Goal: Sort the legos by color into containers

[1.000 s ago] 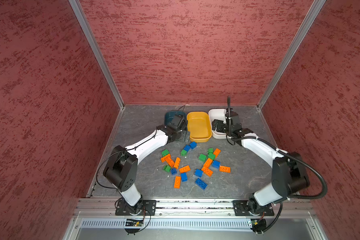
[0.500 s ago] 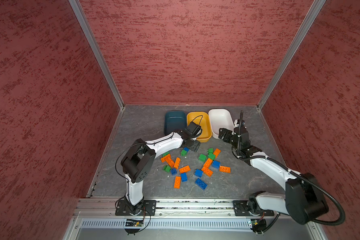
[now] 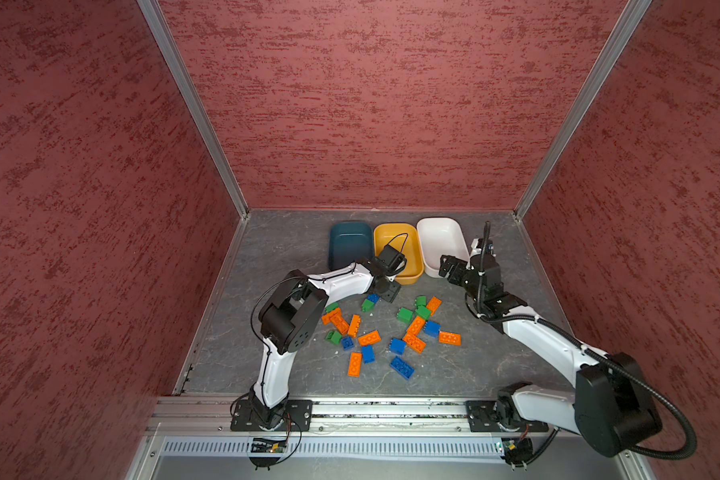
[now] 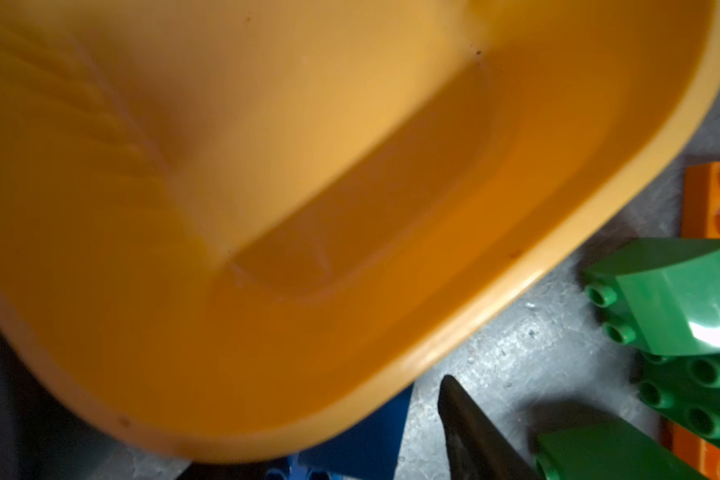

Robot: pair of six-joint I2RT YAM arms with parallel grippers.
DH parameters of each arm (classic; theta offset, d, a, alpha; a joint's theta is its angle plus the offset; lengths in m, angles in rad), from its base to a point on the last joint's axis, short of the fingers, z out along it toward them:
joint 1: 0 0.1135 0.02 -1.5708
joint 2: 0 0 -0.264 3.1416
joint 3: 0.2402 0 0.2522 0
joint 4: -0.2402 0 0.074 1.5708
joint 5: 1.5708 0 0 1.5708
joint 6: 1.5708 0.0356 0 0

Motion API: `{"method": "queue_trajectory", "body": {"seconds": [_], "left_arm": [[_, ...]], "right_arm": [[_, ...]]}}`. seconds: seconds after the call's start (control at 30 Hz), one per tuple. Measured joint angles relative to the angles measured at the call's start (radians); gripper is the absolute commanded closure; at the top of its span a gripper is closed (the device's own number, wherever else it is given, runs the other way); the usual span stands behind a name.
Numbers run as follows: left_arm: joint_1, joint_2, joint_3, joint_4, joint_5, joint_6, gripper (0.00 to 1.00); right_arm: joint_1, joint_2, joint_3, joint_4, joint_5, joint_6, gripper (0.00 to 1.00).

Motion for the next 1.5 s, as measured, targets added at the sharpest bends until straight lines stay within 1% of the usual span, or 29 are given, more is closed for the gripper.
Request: {"method": "queue_trajectory", "body": {"seconds": [0.07,0.2,0.3,0.43,0.57,0.67,0.8,0.87,0.93,1.03,1.17,1.27,1.43,1.5], "left_arm": [[0.0,0.013,0.01,0.0,0.006,0.005,0.47],[-0.004,0.024,0.015,-0.002,0.013,0.011,0.5],[-0.011,0.034,0.023,-0.002,0.006,0.017,0.58],[-0.013,0.04,0.025,-0.007,0.004,0.017,0.64],[-0.013,0.035,0.019,-0.003,0.003,0.002,0.72],[-0.013,0.001,-0.021,0.005,0.003,-0.021,0.74],[-0.013,-0.114,-0.1,0.005,0.009,-0.057,0.73],[-0.005,-0.173,-0.111,0.003,0.014,-0.066,0.73],[0.019,-0.228,-0.112,0.01,0.03,-0.079,0.73],[0.1,-0.305,-0.116,0.048,0.057,-0.108,0.72],[0.221,-0.334,-0.115,0.108,0.027,-0.179,0.71],[0.277,-0.285,-0.078,0.098,-0.012,-0.249,0.71],[0.345,-0.096,0.095,0.057,-0.023,-0.373,0.7],[0.369,-0.026,0.158,0.034,-0.015,-0.406,0.66]], "right_arm": [[0.0,-0.001,0.0,-0.002,0.0,0.0,0.01],[0.0,-0.002,0.0,-0.009,-0.005,-0.004,0.01],[0.0,-0.002,0.0,-0.012,-0.01,-0.005,0.01],[0.0,-0.002,0.0,-0.024,-0.015,-0.009,0.01],[0.0,-0.001,0.0,-0.028,-0.024,-0.019,0.01],[0.0,0.006,0.0,-0.026,-0.053,-0.036,0.01],[0.0,0.039,0.005,-0.03,-0.14,-0.088,0.01],[0.001,0.076,0.026,-0.051,-0.192,-0.127,0.01],[0.005,0.115,0.053,-0.064,-0.241,-0.171,0.02],[0.015,0.152,0.083,-0.08,-0.308,-0.242,0.03],[0.04,0.178,0.114,-0.111,-0.397,-0.349,0.03],[0.068,0.196,0.14,-0.153,-0.45,-0.428,0.03],[0.108,0.23,0.166,-0.21,-0.512,-0.55,0.03],[0.132,0.244,0.168,-0.239,-0.519,-0.612,0.03]]}}
